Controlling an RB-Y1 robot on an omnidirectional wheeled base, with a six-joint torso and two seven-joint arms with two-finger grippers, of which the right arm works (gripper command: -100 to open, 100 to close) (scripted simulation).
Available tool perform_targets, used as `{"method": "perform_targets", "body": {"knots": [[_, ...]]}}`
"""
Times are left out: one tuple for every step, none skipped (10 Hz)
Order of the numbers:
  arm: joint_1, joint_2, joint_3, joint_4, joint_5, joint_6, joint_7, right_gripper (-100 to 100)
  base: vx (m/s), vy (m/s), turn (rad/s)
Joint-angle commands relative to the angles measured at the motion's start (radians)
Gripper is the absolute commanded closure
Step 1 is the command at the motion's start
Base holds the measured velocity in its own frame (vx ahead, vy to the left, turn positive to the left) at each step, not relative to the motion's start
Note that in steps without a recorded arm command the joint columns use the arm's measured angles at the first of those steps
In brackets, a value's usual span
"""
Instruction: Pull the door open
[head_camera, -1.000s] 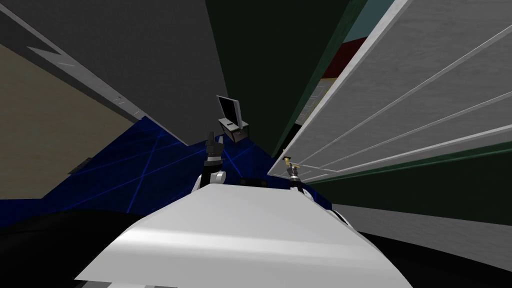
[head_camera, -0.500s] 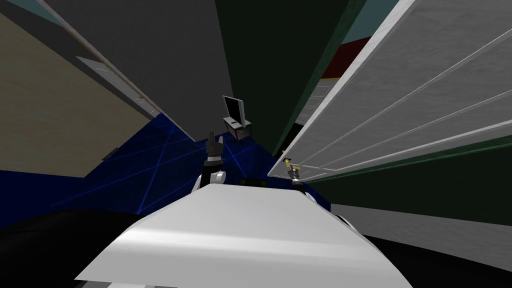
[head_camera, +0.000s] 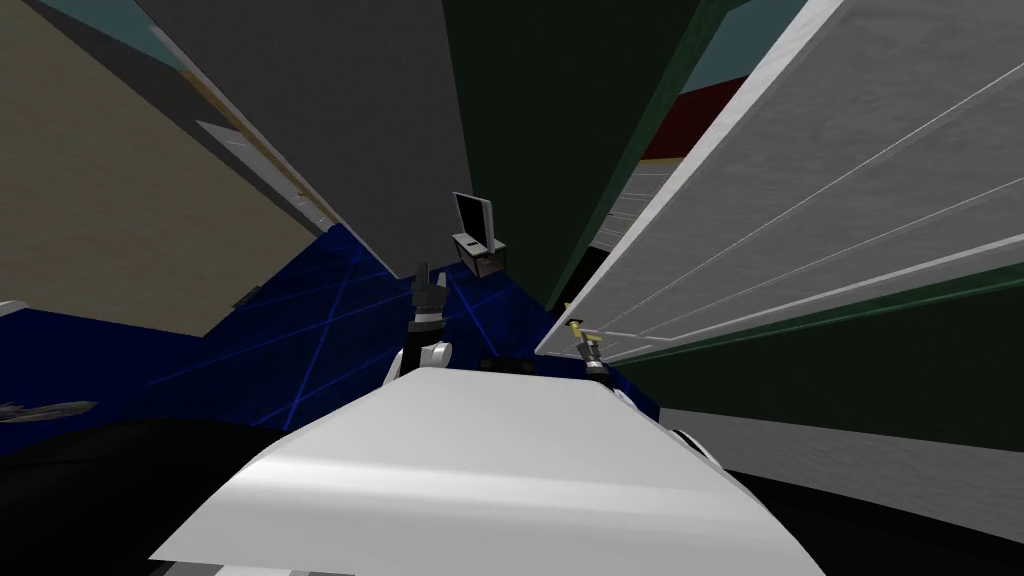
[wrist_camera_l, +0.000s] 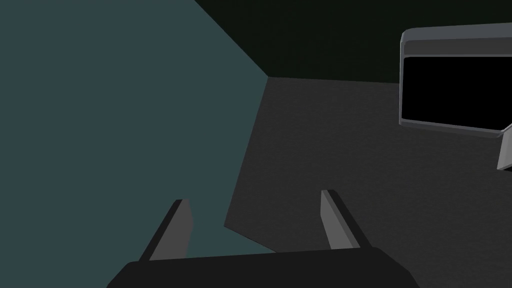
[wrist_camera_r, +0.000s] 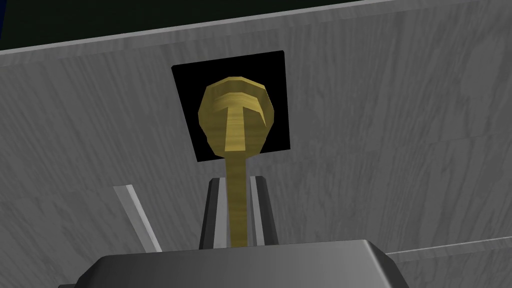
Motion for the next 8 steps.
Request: {"method": "perform_targets", "body": {"knots": [[0.02,-0.006,0.006,-0.009,0.001,-0.016,-0.006,100,-0.141,-0.069,0.143],[0.029,-0.012,0.01,-0.004,0.002,-0.034,-0.012,100,-0.158,-0.069,0.134],[0.034,-0.015,0.012,-0.002,0.003,-0.044,-0.015,100,-0.174,-0.077,0.107],[0.04,-0.019,0.014,0.001,0.003,-0.054,-0.018,100,-0.139,-0.051,0.107],[0.05,-0.025,0.019,0.007,0.004,-0.074,-0.025,100,-0.154,-0.053,0.152],[0.06,-0.032,0.023,0.012,0.005,-0.093,-0.031,100,-0.182,-0.081,0.191],[0.07,-0.038,0.028,0.017,0.006,-0.111,-0.037,100,-0.19,-0.071,0.17],[0.077,-0.043,0.031,0.022,0.007,-0.125,-0.041,100,-0.206,-0.036,0.131]]}}
